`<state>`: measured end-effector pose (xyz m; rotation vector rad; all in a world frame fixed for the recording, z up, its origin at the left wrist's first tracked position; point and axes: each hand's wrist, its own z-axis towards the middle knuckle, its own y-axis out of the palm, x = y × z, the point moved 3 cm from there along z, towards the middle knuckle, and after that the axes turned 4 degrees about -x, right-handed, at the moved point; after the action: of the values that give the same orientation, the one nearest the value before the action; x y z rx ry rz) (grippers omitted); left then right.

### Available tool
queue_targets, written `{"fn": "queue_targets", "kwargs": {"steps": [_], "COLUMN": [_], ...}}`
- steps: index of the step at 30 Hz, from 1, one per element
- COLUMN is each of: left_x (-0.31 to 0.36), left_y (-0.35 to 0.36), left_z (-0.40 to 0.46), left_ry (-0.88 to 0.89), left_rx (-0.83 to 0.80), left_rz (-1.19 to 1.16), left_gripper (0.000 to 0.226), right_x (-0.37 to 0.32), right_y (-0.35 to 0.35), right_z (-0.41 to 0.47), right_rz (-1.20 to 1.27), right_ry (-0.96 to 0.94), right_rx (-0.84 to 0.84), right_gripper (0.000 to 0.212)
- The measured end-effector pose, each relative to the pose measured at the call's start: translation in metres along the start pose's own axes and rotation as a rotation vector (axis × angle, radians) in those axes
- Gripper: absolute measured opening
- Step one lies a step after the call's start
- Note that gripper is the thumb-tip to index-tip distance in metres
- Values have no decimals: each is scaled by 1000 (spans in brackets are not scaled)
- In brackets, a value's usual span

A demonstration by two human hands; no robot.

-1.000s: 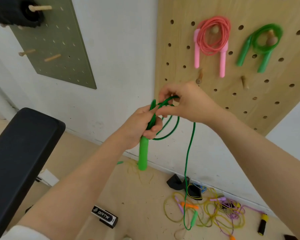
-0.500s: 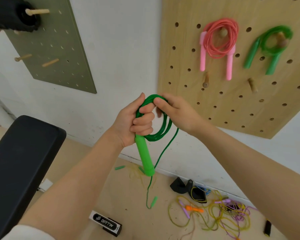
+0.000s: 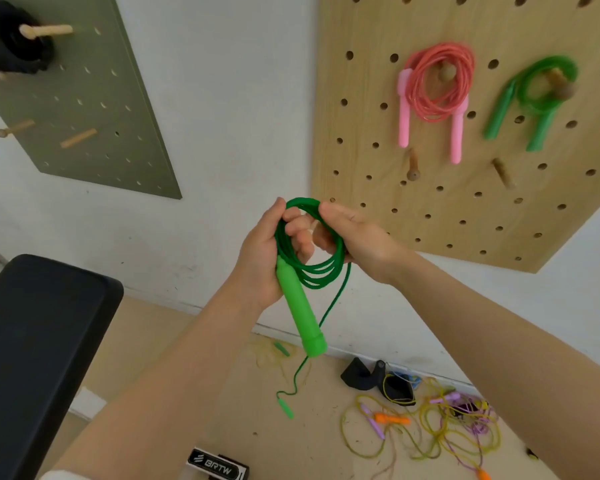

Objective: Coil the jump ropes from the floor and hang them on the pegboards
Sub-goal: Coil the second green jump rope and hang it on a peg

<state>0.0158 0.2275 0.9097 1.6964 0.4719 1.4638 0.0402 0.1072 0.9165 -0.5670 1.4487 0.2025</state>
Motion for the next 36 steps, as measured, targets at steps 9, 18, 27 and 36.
{"fn": "queue_targets", "kwargs": {"steps": [9,18,27,36], "left_x": [47,33,22,31], "left_y": [-20,-53,-81,-48], "left_z": [-6,10,14,-1], "left_ry": [142,85,-146,-328], "left_rx": [-225,58,26,-231], "left_rz": [-182,527,950,568], "left_gripper": [31,43,40,45], "right_x": [49,27,-24,-20], "right_y": [-18,54,33,11], "right_z": [9,22,25,36], "right_rz": [-412,-948,-887,-270], "right_ry": [138,319,25,-21], "right_rx": [75,-387,-124,254], "right_gripper": [32,42,9,8]}}
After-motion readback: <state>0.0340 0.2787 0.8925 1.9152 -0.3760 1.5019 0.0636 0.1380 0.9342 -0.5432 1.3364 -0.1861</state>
